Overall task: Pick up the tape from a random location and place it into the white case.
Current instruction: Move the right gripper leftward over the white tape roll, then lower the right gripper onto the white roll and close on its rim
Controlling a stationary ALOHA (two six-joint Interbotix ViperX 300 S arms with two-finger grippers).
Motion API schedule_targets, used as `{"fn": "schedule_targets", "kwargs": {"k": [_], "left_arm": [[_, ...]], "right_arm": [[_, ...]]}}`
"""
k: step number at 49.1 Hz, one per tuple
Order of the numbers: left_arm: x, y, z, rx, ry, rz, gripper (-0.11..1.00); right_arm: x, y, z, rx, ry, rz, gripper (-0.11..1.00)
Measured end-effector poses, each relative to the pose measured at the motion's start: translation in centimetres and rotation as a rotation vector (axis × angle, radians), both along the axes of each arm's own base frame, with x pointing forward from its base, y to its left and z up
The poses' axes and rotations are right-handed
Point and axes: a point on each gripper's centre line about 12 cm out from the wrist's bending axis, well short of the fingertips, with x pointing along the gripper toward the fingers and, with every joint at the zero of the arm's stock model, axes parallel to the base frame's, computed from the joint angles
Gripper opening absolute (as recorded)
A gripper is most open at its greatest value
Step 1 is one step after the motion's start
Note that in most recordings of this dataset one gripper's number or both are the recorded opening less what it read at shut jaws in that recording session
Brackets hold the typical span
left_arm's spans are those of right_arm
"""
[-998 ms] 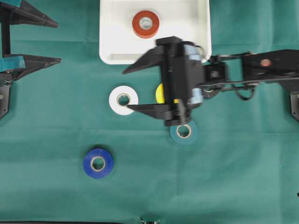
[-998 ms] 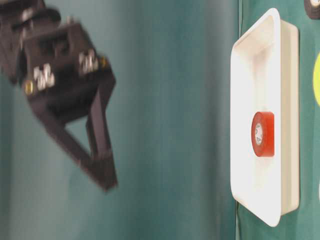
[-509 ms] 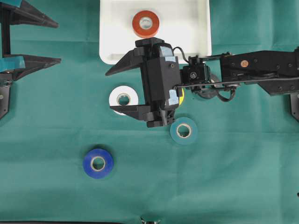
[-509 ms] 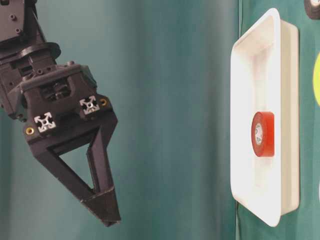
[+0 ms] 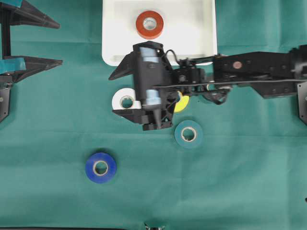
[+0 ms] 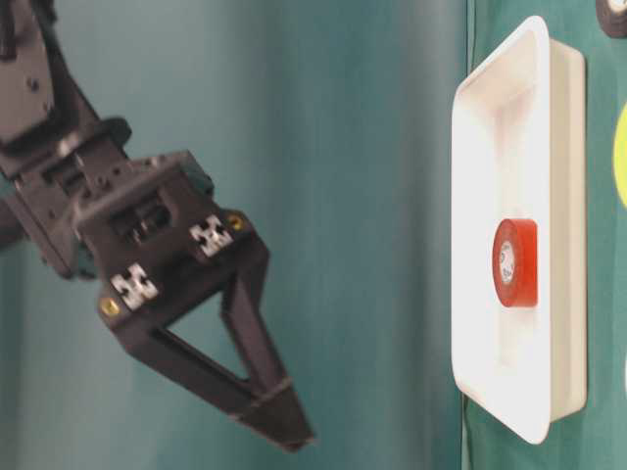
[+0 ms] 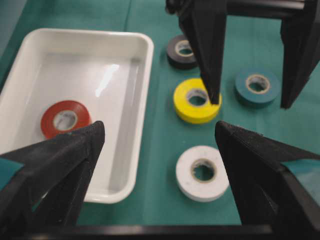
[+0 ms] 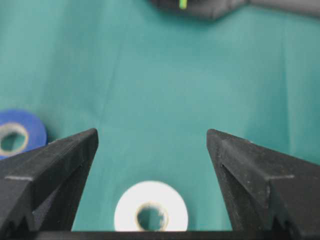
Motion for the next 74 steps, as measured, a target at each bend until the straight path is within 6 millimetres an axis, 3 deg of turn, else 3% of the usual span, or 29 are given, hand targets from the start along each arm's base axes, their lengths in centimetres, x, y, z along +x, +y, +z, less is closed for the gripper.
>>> {"fn": "schedule_targets", "kwargs": {"k": [35, 74], "left_arm": [[0.0, 0.0, 0.0, 0.000, -0.002, 0.000, 0.98], [0.0, 0.0, 0.0, 0.002, 0.000, 0.000, 0.98]], "right_arm": [[1.2, 0.3, -2.1, 0.023, 0.415, -0.051, 0.88], [1.3, 0.3, -2.3, 0.016, 0.449, -0.048, 0.88]]}}
